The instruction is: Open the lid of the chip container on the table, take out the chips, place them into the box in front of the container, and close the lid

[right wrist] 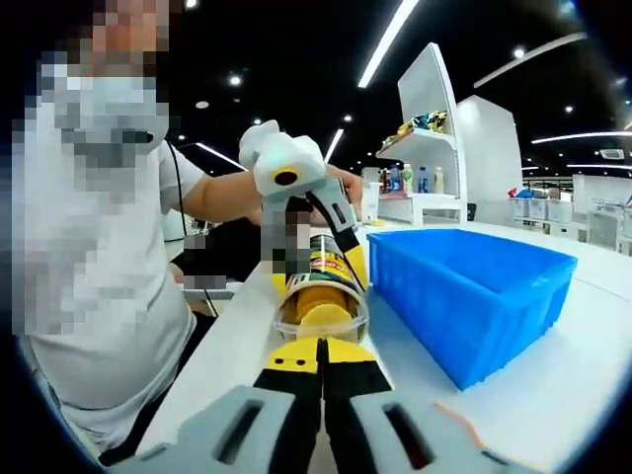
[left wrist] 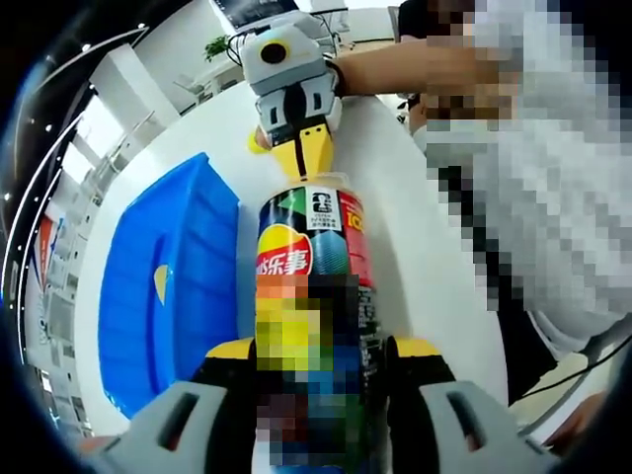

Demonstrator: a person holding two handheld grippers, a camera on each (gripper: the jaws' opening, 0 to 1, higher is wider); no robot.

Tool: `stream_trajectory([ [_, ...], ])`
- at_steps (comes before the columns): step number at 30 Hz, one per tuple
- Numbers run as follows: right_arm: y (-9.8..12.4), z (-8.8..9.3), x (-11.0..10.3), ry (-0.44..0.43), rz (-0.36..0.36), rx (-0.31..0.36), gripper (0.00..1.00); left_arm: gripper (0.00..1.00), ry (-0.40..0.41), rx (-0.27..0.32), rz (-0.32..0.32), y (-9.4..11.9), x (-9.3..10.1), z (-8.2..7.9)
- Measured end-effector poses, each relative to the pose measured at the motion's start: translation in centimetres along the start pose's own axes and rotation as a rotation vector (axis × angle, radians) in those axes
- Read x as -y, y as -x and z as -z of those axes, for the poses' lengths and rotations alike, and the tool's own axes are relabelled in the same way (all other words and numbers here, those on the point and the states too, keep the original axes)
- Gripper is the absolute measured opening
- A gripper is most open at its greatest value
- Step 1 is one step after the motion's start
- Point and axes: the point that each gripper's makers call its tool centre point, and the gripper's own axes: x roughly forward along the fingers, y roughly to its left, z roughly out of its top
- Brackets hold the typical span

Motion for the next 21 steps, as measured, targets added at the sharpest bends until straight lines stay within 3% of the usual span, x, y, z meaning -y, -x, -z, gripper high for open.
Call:
stream_trajectory([
  [21, -1.8, 0.0, 0.0, -0.008, -0.03, -0.01, 0.01, 0.52, 0.023, 0.003, 0.005, -0.3, -1.0, 0.6],
])
